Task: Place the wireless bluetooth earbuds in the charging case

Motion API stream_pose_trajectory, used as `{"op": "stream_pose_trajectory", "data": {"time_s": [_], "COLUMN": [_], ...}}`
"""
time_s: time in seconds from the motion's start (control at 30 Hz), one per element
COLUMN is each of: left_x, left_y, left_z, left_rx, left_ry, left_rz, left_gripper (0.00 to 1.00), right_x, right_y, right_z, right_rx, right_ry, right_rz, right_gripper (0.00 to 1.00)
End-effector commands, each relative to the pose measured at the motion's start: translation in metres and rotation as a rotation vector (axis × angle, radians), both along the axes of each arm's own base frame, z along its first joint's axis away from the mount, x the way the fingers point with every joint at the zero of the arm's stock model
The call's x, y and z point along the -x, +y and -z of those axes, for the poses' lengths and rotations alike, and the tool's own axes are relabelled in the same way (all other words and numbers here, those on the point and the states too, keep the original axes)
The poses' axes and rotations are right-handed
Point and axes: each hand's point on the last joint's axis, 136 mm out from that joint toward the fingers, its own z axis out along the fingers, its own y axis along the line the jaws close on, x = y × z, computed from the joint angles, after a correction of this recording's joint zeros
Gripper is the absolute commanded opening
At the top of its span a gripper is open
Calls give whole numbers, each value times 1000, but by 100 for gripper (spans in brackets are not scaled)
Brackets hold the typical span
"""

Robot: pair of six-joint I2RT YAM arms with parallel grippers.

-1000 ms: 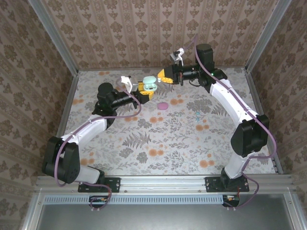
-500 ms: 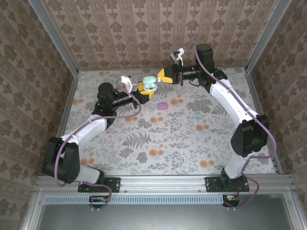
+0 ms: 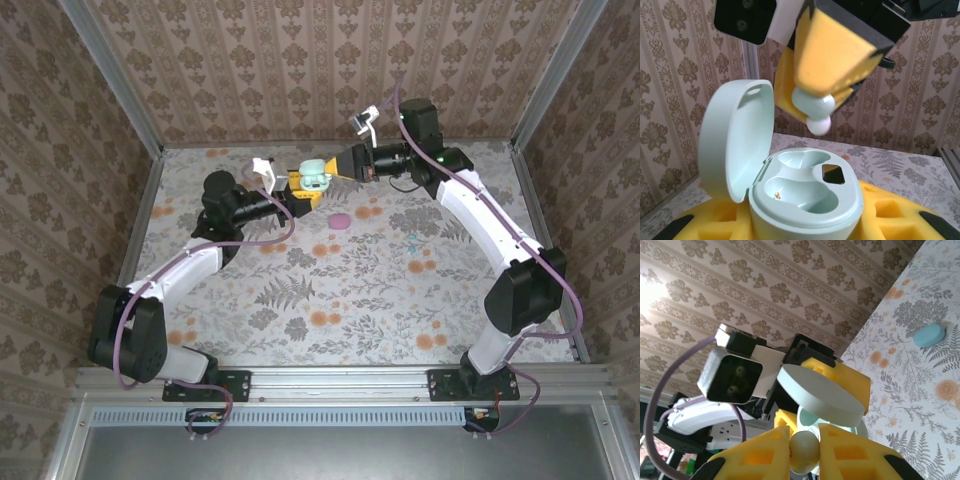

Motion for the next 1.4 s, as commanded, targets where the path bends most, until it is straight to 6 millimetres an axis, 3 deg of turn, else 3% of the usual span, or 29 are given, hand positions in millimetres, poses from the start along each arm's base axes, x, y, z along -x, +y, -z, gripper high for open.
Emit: {"op": "stream_pose_trajectory", "data": {"time_s": [0.0,0.67,0.87,1.07,1.37], "left_x": [3,5,4,5,6], "left_y": [-4,-9,-9,-9,-10], "left_z": [-21,-22,-24,-27,-26], "left_rx": [35,37,41,47,47], "left_ry": [-49,-44,-49,-53,-53], "left_rz": [35,59,53,59,61], "left_gripper": [25,24,24,24,24], "right_x": [11,9,7,3,0], "right_y": [-2,4,2,-3,-6], "right_z": [-1,-2,12,22,16], "right_rx": [39,59,116,171,187], "right_ry": [-80,-139,-132,-131,-148], "right_rz": [-3,33,54,90,122], "right_gripper": [19,17,17,20,29]}}
